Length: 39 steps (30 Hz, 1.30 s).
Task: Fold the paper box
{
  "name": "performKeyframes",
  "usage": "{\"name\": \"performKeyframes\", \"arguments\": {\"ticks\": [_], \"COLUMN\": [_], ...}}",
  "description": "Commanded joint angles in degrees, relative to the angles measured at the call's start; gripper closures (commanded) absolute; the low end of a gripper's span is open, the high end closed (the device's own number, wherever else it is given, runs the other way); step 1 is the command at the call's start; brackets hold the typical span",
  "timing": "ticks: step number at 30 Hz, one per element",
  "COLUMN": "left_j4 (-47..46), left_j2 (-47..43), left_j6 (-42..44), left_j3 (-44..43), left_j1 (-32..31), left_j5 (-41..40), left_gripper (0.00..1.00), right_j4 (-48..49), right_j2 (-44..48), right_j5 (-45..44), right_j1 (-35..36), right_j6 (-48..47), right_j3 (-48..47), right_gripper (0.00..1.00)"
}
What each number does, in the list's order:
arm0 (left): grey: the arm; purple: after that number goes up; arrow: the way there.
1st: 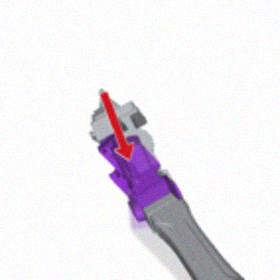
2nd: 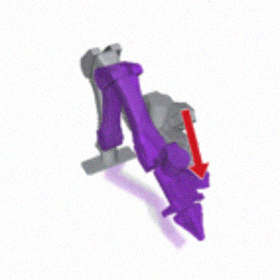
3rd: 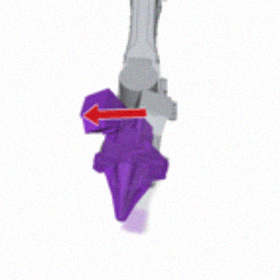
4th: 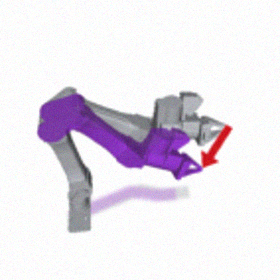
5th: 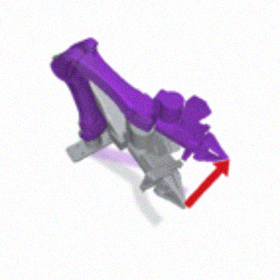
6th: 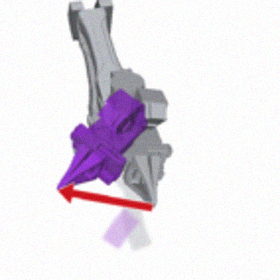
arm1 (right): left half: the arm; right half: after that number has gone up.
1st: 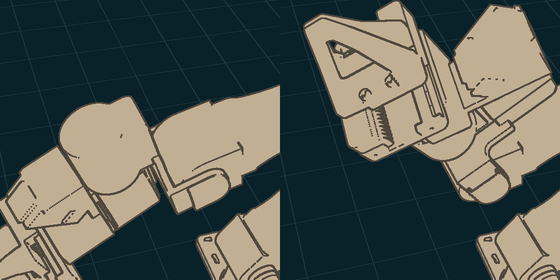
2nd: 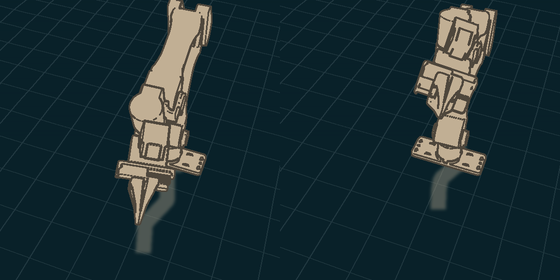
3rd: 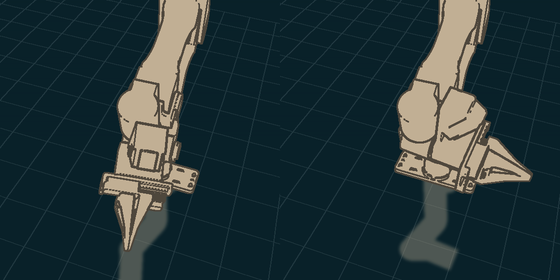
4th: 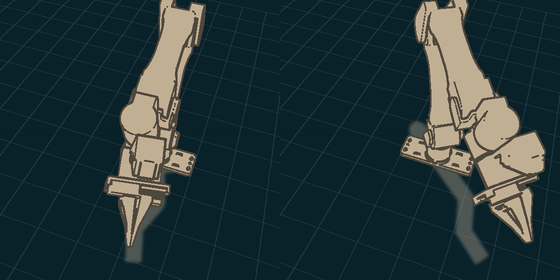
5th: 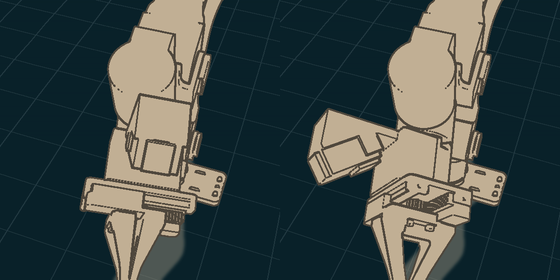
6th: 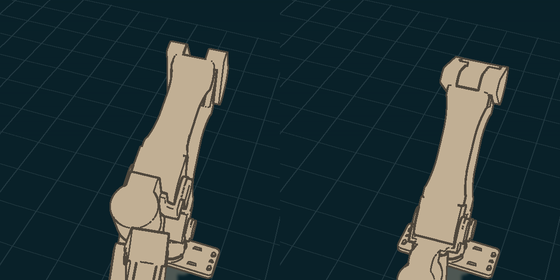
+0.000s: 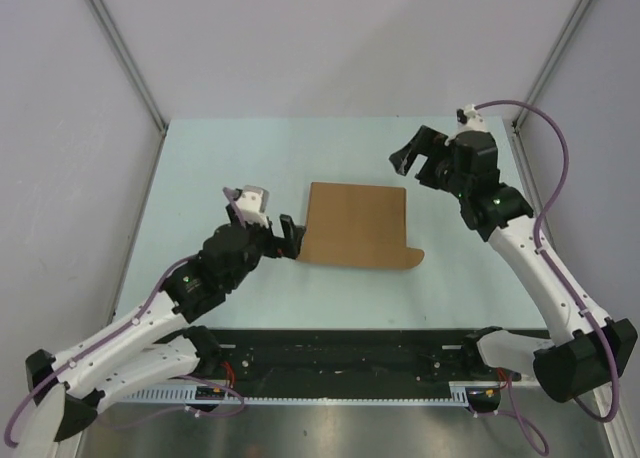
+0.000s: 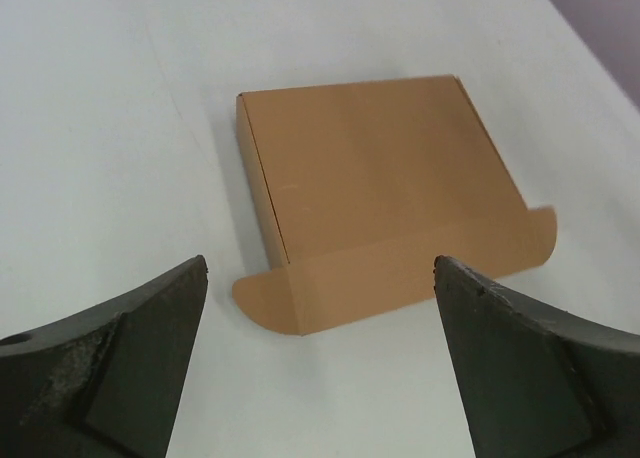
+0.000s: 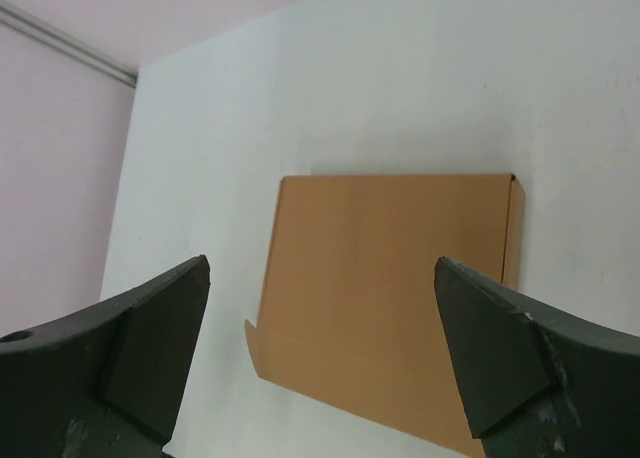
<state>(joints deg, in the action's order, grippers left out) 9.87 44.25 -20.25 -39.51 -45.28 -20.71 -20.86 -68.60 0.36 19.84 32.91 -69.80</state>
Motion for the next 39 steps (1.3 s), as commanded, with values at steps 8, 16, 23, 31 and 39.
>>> {"name": "performKeyframes", "arguments": {"ticks": [8,16,23,31,39], "left_j4": [-7.31,-17.51,-23.66,-25.69,-25.43], "left_j2": [3.81,15.06,27.62,39.94,42.59], "left_j6": [7.1,-3.83,-8.39,-10.25,-10.07], "left_j3": [7.16,6.29,2.77,-0.48,-1.19], "left_j1": [-1.76,6.69,12.49,13.46,14.25], "left_j5": [-10.85,1.72,10.57,17.63,18.43], "left_gripper": [0.0,0.0,0.0,0.03,0.07], "right_j4": [-0.16,6.44,15.84,18.57,18.23], "right_j2": [1.1,-2.41,-8.3,-14.37,-10.78], "right_j5": [-0.98,2.54,6.75,8.34,6.41], "right_j1": [-5.24,-5.33,-5.16,-3.93,2.04], "right_j6": [2.25,2.42,4.01,4.97,7.69], "right_j3": [20.46,28.31,29.55,30.42,35.34], "right_gripper": [0.0,0.02,0.02,0.18,0.25]}}
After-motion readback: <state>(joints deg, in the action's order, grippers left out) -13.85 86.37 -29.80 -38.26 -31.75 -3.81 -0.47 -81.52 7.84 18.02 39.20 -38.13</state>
